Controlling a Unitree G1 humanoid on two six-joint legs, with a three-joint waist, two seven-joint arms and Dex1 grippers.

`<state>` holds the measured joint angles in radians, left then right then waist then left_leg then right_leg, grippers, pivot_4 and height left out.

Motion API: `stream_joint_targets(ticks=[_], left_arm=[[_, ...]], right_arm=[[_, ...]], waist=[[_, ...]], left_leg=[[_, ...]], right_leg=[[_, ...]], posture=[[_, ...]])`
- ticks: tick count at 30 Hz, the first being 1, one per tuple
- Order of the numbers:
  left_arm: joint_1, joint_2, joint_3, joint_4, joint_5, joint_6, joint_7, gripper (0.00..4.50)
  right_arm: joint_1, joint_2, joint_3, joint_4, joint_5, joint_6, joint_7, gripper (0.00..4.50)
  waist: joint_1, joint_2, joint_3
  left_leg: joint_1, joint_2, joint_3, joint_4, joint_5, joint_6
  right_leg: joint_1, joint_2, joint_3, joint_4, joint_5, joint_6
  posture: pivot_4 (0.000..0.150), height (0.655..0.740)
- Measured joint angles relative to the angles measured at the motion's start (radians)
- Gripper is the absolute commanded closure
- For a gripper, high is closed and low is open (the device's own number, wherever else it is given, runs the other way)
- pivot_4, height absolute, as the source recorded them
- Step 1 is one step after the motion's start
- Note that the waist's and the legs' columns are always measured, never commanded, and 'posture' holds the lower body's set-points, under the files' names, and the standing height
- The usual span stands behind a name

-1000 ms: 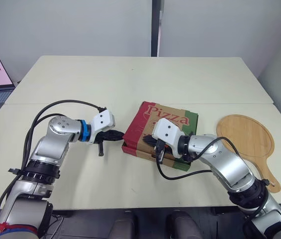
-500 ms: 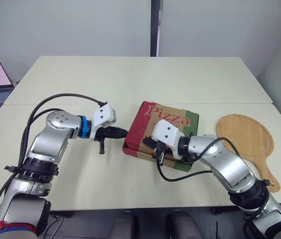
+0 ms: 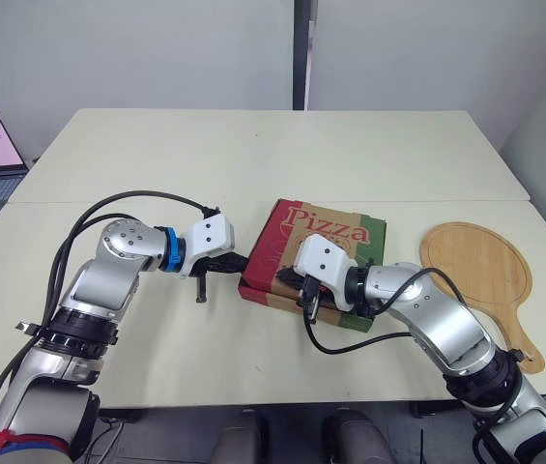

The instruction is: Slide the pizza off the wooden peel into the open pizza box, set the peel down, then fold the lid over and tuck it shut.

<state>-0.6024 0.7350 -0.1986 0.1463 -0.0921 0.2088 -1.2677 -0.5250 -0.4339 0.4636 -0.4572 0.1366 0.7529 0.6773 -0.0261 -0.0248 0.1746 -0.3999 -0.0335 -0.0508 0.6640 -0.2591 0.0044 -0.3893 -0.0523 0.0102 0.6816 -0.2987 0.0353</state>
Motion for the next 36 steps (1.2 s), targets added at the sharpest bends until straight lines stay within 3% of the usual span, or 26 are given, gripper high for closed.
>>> stream_joint_targets(ticks=[7, 19, 36], left_arm=[[-0.001, -0.026, -0.007, -0.001, 0.001, 0.018, 0.011, 4.5], [-0.002, -0.102, 0.075, -0.08, -0.199, 0.355, 0.061, 4.5], [0.01, 0.004, 0.026, -0.055, -0.094, 0.085, 0.006, 4.5]], right_arm=[[0.0, 0.002, 0.001, 0.0, 0.0, 0.0, 0.0, 4.47], [-0.001, 0.009, -0.01, 0.0, -0.004, -0.006, -0.007, 4.47], [-0.001, 0.015, -0.006, 0.003, -0.027, -0.007, -0.002, 4.47]], waist=[[0.003, 0.0, 0.0], [0.004, 0.0, 0.0], [0.001, 0.0, 0.0]], left_leg=[[0.0, 0.0, 0.0, 0.0, 0.0, 0.0], [0.0, -0.001, -0.001, 0.0, 0.0, 0.0], [0.0, -0.001, -0.001, 0.0, 0.0, 0.0]], right_leg=[[0.0, 0.0, 0.0, 0.0, 0.0, 0.0], [0.0, -0.001, 0.0, 0.0, 0.0, 0.0], [0.0, -0.001, 0.0, 0.0, 0.0, 0.0]], posture=[[0.15, 0.7318], [0.15, 0.7318], [0.15, 0.7318]])
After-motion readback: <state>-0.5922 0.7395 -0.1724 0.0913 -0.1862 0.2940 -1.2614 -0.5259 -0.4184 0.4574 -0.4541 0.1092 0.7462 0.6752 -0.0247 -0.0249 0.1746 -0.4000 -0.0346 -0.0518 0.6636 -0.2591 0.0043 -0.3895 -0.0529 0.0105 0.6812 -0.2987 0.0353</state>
